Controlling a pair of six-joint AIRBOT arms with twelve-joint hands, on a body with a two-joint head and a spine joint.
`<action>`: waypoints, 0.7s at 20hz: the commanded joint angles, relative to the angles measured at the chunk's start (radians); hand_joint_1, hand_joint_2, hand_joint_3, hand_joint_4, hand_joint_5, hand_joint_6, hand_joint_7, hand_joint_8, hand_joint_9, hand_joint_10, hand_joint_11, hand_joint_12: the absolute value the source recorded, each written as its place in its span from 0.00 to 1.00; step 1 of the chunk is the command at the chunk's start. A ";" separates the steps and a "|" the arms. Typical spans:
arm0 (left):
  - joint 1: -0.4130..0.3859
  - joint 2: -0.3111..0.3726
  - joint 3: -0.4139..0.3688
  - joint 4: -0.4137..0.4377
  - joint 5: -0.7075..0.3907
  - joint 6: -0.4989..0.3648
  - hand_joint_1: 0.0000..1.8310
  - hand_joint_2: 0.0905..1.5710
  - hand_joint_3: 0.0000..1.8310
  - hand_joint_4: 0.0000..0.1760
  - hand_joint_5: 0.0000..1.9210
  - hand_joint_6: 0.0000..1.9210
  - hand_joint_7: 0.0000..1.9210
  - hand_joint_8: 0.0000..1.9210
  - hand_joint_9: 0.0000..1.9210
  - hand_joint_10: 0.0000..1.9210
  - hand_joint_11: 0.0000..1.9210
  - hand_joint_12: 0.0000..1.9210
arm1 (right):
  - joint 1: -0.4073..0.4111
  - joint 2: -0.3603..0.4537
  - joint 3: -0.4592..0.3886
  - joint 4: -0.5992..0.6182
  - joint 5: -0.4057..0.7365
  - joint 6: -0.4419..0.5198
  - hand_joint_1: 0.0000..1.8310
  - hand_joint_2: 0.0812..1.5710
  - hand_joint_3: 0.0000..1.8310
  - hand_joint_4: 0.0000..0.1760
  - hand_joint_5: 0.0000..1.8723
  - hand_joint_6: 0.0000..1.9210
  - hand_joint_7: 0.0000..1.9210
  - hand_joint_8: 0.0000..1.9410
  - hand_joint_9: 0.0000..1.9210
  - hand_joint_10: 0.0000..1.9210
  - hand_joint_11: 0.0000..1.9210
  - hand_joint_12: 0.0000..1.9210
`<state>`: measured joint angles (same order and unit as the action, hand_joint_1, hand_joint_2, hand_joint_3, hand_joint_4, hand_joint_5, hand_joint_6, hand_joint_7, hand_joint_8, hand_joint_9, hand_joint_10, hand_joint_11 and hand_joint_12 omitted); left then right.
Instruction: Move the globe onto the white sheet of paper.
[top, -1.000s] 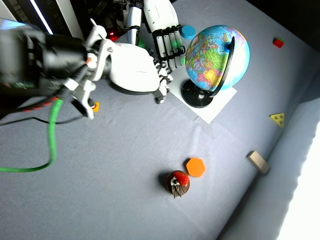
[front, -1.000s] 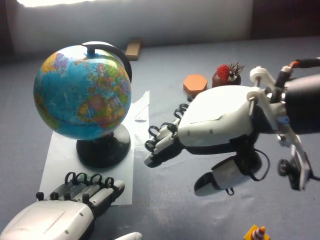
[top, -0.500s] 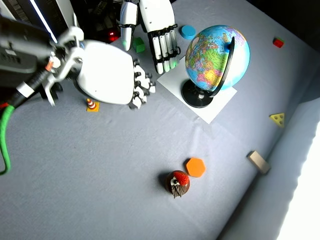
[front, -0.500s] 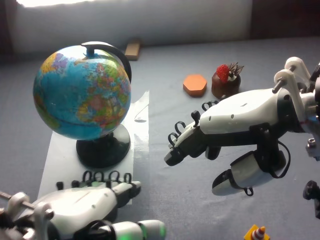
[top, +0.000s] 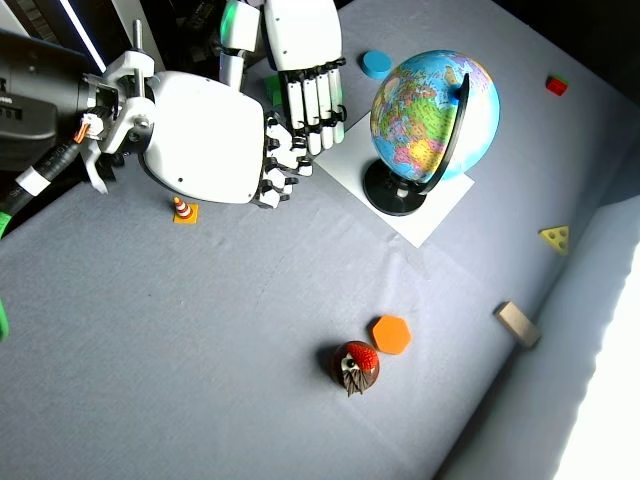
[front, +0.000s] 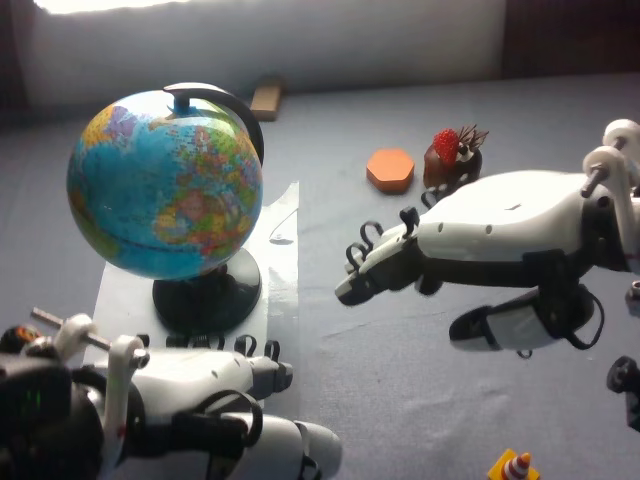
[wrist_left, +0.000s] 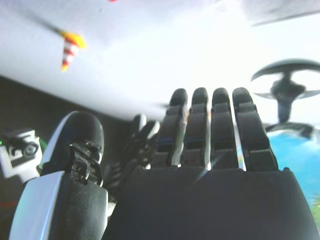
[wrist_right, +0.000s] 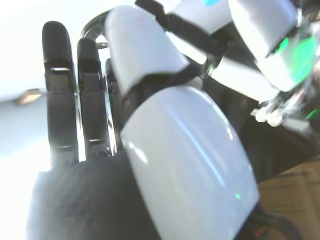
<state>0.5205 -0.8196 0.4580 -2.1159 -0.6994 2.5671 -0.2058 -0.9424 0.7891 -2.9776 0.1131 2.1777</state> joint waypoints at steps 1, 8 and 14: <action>-0.018 0.001 0.006 0.007 0.018 0.023 0.00 0.77 0.00 0.00 0.09 0.01 0.06 0.00 0.03 0.00 0.00 0.00 | 0.001 0.008 -0.014 -0.034 -0.146 -0.026 0.03 0.73 0.00 0.00 0.07 0.01 0.10 0.00 0.09 0.01 0.00 0.00; -0.115 0.002 0.038 -0.059 -0.022 0.131 0.07 0.84 0.00 0.00 0.49 0.17 0.55 0.13 0.41 0.38 0.16 0.75 | -0.063 0.036 -0.053 -0.034 -0.260 -0.127 0.11 0.75 0.00 0.00 0.40 0.41 0.51 0.26 0.36 0.59 0.17 0.91; -0.148 0.000 0.051 -0.061 -0.028 0.175 0.17 0.85 0.00 0.00 0.50 0.47 0.52 0.53 0.42 0.74 0.28 0.99 | -0.070 0.036 -0.053 -0.034 -0.246 -0.127 0.17 0.80 0.01 0.00 0.44 0.69 0.50 0.67 0.43 0.88 0.34 1.00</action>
<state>0.3840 -0.8188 0.5091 -2.2139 -0.7559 2.7472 -0.2798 -0.9115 0.7399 -2.9776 -0.0372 2.0483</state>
